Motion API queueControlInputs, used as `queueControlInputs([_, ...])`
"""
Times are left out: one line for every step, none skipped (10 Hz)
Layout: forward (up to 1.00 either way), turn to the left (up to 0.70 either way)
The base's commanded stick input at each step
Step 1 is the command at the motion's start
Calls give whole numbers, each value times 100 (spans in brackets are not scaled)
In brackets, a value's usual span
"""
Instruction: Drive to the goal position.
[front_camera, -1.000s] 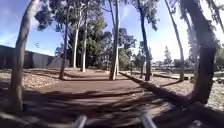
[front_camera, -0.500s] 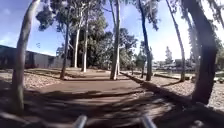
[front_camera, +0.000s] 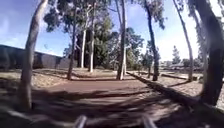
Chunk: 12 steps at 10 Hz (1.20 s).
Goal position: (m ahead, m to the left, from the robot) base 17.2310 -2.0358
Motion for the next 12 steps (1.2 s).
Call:
queueControlInputs([0,70])
queueControlInputs([0,70])
queueControlInputs([0,70])
queueControlInputs([0,70])
queueControlInputs([0,70])
queueControlInputs([0,70])
queueControlInputs([26,44])
queueControlInputs([55,15])
queueControlInputs([70,0])
queueControlInputs([70,0])
queueControlInputs([70,0])
queueControlInputs([70,0])
